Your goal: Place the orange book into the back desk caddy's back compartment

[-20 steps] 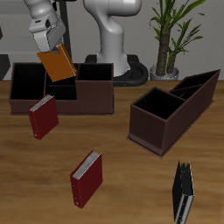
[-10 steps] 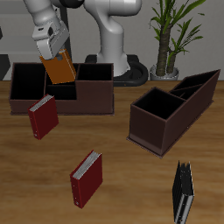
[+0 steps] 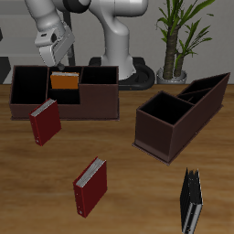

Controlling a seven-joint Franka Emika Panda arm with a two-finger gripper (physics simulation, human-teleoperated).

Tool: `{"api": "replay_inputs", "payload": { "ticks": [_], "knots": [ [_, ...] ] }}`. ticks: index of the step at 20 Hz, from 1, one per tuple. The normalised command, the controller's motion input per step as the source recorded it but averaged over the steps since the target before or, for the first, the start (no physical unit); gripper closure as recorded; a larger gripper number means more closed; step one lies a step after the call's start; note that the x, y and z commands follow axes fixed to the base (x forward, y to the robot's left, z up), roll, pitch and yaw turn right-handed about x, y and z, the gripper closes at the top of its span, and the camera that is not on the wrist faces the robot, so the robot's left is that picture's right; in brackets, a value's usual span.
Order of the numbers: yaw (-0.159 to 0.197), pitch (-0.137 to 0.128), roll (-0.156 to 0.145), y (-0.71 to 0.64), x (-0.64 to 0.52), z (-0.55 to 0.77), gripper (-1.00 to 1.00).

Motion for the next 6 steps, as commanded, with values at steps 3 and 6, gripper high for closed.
{"api": "replay_inputs", "payload": {
  "ticks": [3, 6],
  "knots": [
    [-0.029, -0.007, 0.009, 0.07, 0.02, -0.04, -1.0],
    [-0.042, -0.022, 0.012, 0.08, 0.02, 0.05, -1.0]
  ]
}}
